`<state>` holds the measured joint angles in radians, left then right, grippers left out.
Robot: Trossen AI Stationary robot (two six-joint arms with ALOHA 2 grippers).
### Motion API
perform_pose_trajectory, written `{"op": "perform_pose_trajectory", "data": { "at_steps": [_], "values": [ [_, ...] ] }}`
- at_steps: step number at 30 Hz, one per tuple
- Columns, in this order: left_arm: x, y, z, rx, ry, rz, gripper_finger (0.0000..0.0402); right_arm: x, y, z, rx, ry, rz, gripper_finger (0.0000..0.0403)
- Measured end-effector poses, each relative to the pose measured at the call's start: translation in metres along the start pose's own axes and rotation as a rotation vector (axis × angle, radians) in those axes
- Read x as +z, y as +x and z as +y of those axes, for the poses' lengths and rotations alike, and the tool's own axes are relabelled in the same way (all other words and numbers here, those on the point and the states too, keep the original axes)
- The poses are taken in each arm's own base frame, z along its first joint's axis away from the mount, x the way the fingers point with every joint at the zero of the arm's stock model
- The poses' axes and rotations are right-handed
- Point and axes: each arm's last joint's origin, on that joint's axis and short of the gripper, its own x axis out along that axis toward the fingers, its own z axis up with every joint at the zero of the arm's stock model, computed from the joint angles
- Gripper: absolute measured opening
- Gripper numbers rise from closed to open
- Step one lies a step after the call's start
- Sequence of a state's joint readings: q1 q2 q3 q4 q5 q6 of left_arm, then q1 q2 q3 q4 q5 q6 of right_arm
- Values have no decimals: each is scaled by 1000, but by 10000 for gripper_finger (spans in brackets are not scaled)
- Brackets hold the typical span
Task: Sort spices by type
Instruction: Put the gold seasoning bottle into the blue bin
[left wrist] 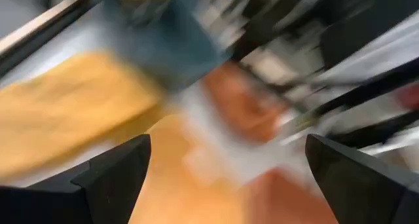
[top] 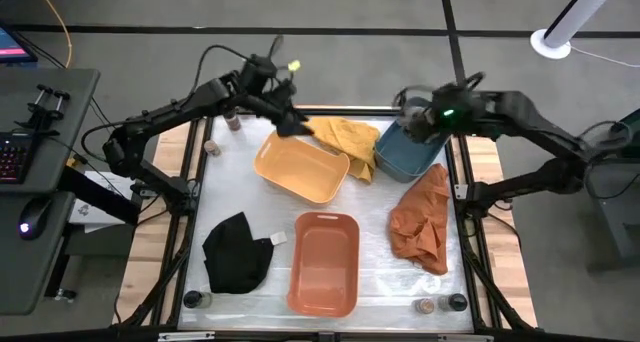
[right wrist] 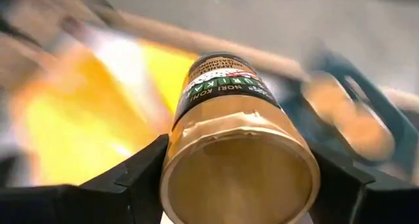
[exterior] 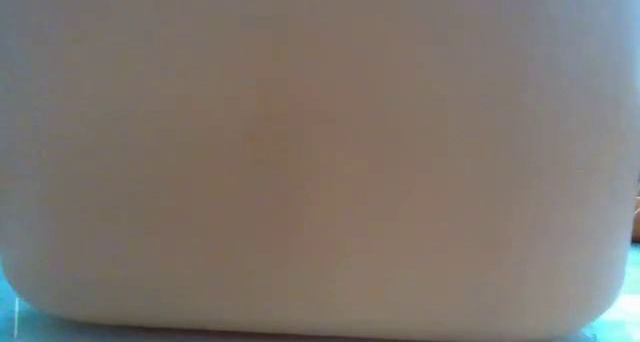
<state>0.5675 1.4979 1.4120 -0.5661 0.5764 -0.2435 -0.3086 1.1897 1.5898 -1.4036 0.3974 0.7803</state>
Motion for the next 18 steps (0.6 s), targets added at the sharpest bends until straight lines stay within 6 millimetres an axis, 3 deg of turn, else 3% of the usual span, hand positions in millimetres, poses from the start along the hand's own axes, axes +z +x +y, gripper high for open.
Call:
{"op": "perform_pose_trajectory", "data": {
  "at_steps": [3,9,13,18],
  "values": [
    [-10,4,-1,127,65,74,390,-4,25,2,-189,-26,172,270],
    [4,-7,-16,31,155,-81,390,5,97,20,-249,-110,434,270],
    [8,-36,-31,-12,204,-163,390,13,140,18,-357,-187,519,270],
    [-6,-85,-44,38,270,-213,390,20,161,8,-394,-185,591,270]
  ]
}}
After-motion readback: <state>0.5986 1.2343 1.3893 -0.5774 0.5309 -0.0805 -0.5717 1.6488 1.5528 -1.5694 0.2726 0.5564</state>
